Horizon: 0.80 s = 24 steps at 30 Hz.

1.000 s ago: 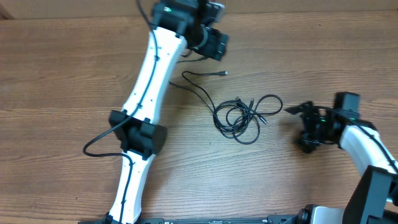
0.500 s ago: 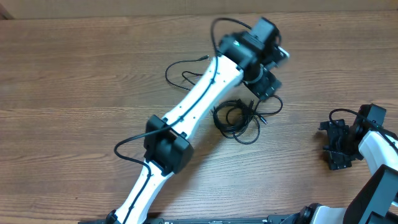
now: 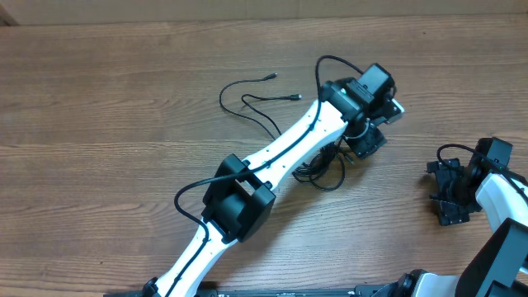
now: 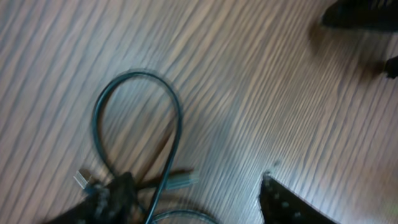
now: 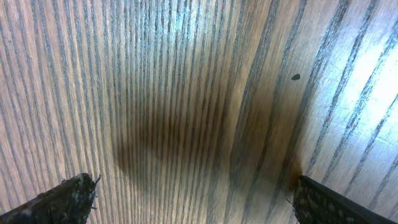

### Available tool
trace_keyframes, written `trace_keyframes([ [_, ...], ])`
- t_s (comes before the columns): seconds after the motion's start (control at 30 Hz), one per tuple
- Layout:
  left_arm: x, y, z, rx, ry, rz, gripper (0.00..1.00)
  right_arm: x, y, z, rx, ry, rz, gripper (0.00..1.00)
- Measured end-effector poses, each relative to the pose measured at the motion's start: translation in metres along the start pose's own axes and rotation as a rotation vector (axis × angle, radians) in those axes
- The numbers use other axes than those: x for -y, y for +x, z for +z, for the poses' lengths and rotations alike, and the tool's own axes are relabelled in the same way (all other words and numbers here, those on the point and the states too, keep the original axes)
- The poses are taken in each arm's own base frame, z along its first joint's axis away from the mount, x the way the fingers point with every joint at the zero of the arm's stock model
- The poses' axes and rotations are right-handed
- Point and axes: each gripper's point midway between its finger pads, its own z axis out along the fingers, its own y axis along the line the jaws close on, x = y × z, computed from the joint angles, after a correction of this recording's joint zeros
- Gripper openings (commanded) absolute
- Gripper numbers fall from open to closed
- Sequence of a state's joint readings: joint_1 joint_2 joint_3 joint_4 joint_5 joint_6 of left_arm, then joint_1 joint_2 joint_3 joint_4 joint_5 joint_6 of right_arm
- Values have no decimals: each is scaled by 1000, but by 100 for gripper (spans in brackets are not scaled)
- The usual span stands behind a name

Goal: Untangle cables

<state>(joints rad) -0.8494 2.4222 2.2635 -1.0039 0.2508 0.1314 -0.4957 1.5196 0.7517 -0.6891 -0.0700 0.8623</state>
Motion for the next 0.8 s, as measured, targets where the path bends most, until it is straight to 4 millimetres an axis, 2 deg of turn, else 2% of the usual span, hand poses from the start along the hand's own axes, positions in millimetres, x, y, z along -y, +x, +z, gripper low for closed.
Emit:
trace_keyframes([
  [0.13,10,1,17,7,-11,29,51,0,0,0,0,0,0,100],
  [0.3,10,2,35,28,-61,41,47,0,0,0,0,-1,0,100],
  [0.47,3,3,49,57,-92,41,46,0,0,0,0,0,0,100],
  [0.63,-8,16,64,44,-137,38,49,0,0,0,0,-1,0,100],
  [0.8,-15,26,76,47,-168,38,47,0,0,0,0,0,1,100],
])
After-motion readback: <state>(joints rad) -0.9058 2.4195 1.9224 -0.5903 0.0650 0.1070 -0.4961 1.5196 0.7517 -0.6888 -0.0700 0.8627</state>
